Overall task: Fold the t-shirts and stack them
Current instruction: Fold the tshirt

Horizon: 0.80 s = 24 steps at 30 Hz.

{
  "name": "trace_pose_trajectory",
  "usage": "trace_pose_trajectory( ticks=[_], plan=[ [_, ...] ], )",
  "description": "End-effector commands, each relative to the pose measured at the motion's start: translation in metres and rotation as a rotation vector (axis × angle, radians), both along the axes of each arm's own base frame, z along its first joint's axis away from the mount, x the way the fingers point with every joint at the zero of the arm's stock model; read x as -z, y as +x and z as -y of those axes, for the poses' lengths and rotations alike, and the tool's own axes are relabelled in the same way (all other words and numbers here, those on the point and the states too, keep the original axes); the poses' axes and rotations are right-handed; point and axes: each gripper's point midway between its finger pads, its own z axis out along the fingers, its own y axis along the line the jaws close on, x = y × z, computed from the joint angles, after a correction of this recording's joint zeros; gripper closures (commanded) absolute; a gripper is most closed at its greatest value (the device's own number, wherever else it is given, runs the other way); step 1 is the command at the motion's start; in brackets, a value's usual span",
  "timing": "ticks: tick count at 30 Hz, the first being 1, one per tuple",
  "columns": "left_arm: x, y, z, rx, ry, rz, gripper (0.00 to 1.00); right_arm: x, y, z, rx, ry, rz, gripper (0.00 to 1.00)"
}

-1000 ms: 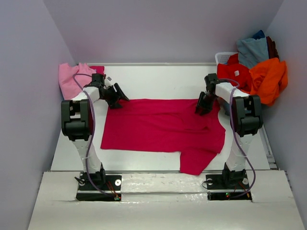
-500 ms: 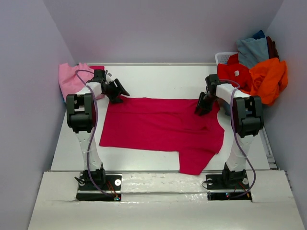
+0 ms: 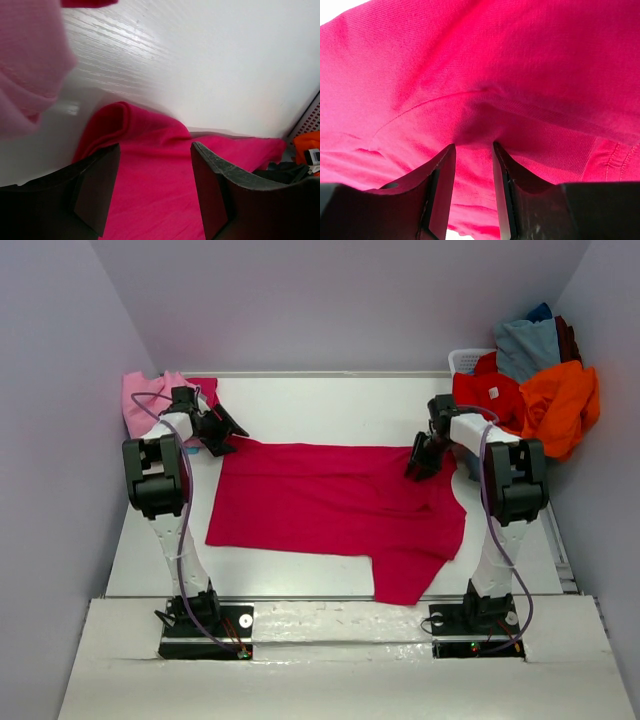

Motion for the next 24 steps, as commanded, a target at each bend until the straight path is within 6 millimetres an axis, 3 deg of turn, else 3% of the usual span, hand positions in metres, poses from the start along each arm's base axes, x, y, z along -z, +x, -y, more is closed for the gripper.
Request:
trace_pose_trajectory(
  ticks=[1, 10, 19, 21, 23, 24],
  plan=[
    [-0.015, 0.006, -0.016, -0.029, 0.043, 0.019, 0.29, 0.046, -0.022, 0.0, -0.03, -0.034, -0.145, 0.59],
    [-0.027, 0.01, -0.02, -0.035, 0.068, 0.039, 0.29, 0.032, -0.001, -0.001, -0.035, -0.038, -0.119, 0.59],
    [-0.021, 0.01, -0.022, -0.043, 0.046, 0.019, 0.29, 0.03, 0.018, -0.005, -0.041, -0.03, -0.121, 0.58],
    [-0.02, 0.009, -0.022, -0.044, 0.045, 0.015, 0.29, 0.022, 0.034, -0.007, -0.044, -0.028, -0.093, 0.58],
    [-0.021, 0.009, -0.026, -0.053, 0.045, 0.014, 0.29, 0.027, 0.037, -0.007, -0.047, -0.03, -0.124, 0.58],
    [-0.02, 0.008, -0.027, -0.053, 0.048, 0.011, 0.29, 0.025, 0.049, -0.009, -0.05, -0.027, -0.107, 0.58]
  ],
)
